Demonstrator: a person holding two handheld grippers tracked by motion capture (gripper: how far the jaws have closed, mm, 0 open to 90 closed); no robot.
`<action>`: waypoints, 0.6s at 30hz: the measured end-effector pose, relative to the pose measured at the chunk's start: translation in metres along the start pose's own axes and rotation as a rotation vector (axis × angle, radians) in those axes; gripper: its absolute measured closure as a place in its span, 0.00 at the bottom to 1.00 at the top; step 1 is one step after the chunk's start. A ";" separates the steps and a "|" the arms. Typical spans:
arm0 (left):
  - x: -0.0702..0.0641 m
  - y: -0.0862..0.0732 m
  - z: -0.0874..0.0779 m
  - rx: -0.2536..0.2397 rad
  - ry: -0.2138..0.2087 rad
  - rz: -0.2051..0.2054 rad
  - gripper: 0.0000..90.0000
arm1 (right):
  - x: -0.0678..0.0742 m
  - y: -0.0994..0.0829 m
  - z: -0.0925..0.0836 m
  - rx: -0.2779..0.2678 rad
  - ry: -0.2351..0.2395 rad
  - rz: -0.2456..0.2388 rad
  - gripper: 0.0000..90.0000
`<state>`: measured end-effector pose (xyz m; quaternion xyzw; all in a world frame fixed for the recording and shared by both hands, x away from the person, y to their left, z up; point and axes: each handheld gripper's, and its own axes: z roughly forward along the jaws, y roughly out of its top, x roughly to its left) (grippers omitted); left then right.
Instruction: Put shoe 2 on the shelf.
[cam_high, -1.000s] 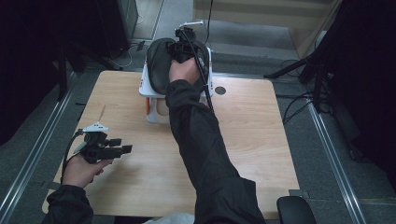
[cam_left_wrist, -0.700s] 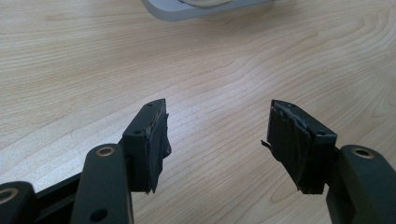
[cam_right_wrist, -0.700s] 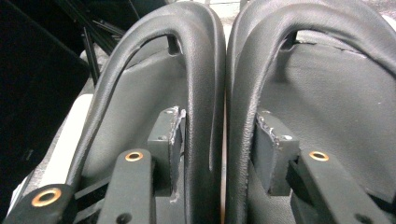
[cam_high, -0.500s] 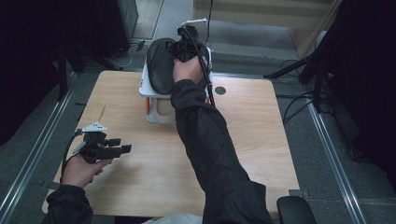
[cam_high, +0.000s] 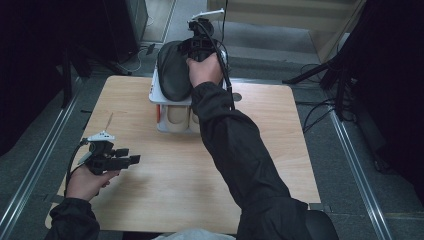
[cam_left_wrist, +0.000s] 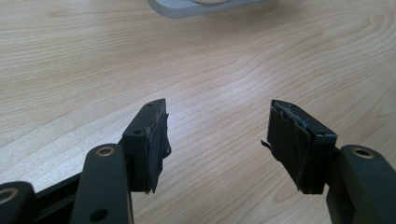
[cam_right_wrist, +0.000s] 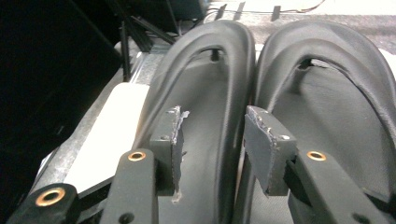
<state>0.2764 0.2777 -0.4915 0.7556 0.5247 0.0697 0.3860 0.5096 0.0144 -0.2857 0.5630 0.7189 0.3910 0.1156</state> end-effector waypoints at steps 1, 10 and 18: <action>0.000 0.000 0.000 0.001 0.001 0.002 0.43 | 0.001 -0.001 -0.002 0.007 0.008 -0.012 0.64; 0.000 0.000 0.000 0.009 0.000 0.005 0.43 | 0.014 -0.016 -0.016 0.031 0.084 -0.106 0.64; -0.001 0.000 0.001 0.007 -0.001 0.003 0.43 | 0.020 -0.047 -0.027 0.075 0.171 -0.160 0.63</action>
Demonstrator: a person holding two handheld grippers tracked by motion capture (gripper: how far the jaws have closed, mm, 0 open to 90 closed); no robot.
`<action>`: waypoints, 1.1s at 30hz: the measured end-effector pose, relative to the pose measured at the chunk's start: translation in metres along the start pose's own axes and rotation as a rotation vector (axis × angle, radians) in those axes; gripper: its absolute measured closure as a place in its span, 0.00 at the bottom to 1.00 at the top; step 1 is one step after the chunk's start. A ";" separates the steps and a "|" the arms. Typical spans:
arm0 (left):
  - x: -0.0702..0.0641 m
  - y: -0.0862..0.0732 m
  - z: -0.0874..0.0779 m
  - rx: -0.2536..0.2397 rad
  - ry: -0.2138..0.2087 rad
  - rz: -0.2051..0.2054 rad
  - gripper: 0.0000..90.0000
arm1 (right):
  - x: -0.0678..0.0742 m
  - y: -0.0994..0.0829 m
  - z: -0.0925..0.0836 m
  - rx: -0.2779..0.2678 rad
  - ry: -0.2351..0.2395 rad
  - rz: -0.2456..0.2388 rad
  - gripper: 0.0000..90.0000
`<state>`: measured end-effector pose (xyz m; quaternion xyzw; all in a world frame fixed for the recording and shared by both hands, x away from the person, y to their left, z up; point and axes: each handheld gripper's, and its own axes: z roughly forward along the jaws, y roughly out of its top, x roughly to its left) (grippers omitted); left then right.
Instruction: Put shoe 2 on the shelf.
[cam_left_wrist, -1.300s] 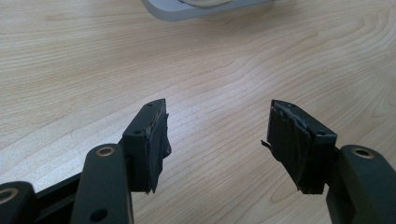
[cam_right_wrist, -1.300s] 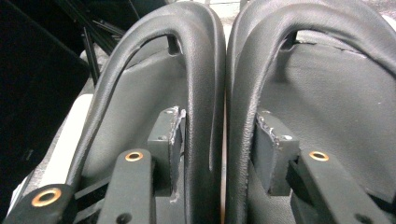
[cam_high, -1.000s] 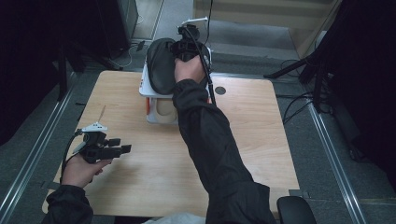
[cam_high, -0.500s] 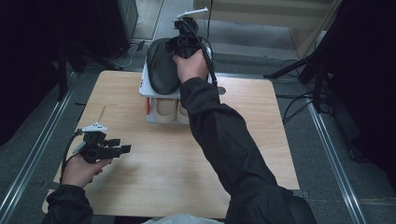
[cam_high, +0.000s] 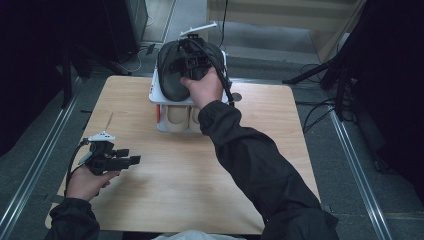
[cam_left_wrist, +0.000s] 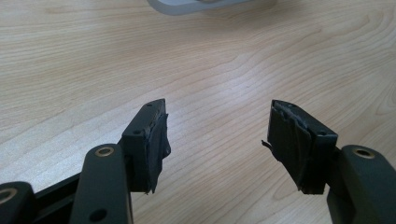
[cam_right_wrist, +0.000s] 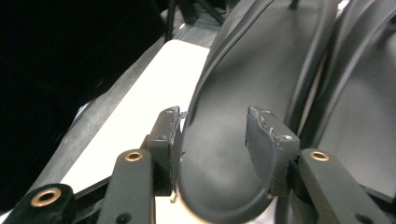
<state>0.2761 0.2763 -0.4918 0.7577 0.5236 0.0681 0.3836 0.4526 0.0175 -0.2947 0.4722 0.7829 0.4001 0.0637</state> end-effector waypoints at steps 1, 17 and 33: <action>0.000 0.000 0.000 0.001 0.001 0.003 0.43 | 0.001 -0.004 -0.001 0.000 0.015 -0.004 0.62; -0.002 0.003 0.003 0.002 -0.010 0.023 0.42 | 0.011 -0.060 -0.018 0.046 0.131 -0.111 0.62; -0.007 0.010 0.013 0.011 -0.022 0.042 0.42 | 0.000 -0.115 -0.019 0.069 0.214 -0.191 0.57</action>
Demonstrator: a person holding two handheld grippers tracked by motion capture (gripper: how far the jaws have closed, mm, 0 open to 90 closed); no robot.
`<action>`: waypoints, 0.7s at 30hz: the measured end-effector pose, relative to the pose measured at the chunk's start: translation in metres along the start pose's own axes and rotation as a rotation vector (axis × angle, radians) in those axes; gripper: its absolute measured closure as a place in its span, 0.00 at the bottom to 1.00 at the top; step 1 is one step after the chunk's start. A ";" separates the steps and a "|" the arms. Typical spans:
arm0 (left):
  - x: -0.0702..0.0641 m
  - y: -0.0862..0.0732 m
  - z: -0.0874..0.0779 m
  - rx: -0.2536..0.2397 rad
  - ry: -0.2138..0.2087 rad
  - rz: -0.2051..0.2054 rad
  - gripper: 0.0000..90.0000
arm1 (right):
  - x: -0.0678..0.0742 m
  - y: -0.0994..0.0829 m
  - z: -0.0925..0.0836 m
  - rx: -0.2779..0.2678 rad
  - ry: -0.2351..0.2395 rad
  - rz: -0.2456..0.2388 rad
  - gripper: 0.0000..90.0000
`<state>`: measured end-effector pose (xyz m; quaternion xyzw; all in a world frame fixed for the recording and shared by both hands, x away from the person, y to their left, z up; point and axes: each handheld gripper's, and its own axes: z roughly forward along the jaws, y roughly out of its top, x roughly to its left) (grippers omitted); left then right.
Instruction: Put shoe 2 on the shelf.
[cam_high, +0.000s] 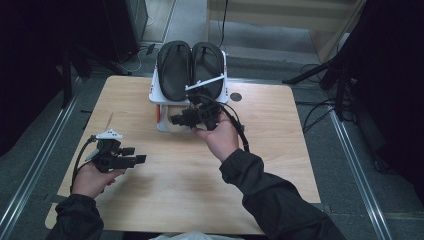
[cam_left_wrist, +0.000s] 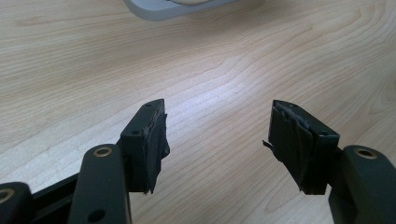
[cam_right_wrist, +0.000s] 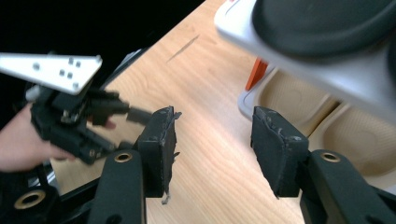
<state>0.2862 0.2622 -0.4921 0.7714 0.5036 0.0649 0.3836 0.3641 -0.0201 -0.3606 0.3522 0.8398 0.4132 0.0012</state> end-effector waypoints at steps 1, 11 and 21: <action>-0.001 0.000 0.001 0.002 -0.004 0.000 0.42 | 0.001 -0.003 0.000 -0.001 0.000 -0.006 0.56; -0.003 0.005 0.006 0.015 -0.015 0.019 0.42 | -0.003 -0.038 0.011 0.020 0.043 -0.050 0.54; -0.003 0.008 0.010 0.020 -0.015 0.033 0.42 | -0.018 -0.068 0.015 0.010 0.070 -0.030 0.53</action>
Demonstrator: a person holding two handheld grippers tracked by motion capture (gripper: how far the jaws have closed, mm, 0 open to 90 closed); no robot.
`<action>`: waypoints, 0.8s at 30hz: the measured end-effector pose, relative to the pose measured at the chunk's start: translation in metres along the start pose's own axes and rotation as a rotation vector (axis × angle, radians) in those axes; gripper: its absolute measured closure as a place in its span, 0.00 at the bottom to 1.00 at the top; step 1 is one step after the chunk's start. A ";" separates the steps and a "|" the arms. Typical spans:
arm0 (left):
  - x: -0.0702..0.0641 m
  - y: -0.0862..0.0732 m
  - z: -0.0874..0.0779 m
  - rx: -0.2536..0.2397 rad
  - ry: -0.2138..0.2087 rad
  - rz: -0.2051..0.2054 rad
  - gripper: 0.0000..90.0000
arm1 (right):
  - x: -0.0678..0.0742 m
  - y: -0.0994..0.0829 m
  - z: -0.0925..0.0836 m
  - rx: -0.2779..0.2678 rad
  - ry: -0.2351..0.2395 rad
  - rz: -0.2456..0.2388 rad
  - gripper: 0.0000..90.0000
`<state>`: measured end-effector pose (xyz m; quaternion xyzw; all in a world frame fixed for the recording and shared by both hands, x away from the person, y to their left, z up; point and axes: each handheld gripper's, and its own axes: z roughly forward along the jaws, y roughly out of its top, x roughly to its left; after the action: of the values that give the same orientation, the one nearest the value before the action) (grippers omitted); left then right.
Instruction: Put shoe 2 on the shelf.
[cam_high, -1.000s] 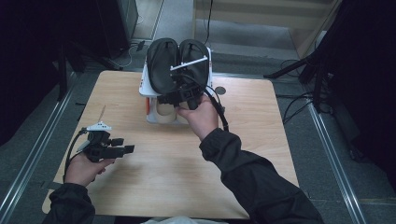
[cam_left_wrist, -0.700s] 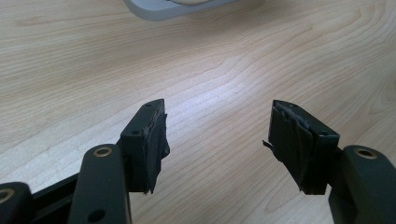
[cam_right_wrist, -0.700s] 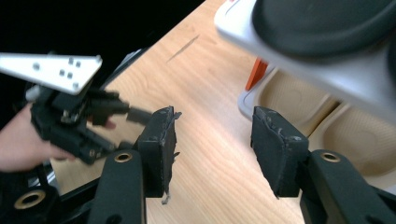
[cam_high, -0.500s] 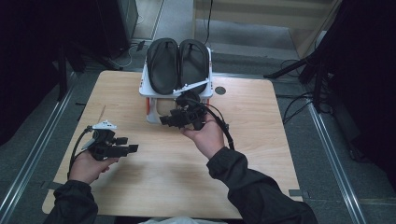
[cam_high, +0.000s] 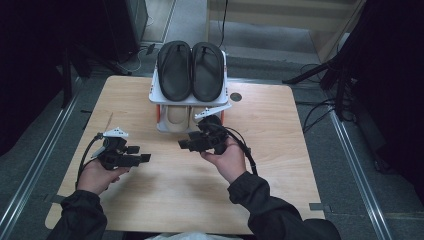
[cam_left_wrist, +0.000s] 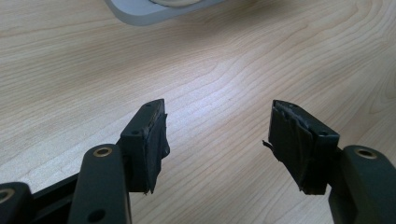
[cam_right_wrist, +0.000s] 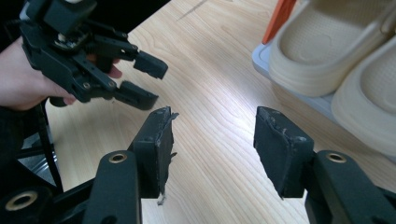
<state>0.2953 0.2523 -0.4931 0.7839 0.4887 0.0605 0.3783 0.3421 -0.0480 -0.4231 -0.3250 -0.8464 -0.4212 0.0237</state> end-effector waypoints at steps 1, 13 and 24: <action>0.000 0.000 0.001 0.000 -0.001 0.001 0.42 | -0.001 -0.003 -0.001 0.001 -0.002 0.001 0.53; -0.003 0.007 0.007 0.019 -0.019 0.020 0.42 | -0.022 -0.036 -0.021 -0.020 0.010 -0.020 0.57; -0.004 0.009 0.010 0.028 -0.018 0.028 0.42 | -0.048 -0.068 -0.046 -0.050 -0.002 0.005 0.56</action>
<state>0.3044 0.2414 -0.4931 0.7962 0.4752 0.0521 0.3708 0.3309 -0.1361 -0.4561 -0.3282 -0.8347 -0.4419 0.0160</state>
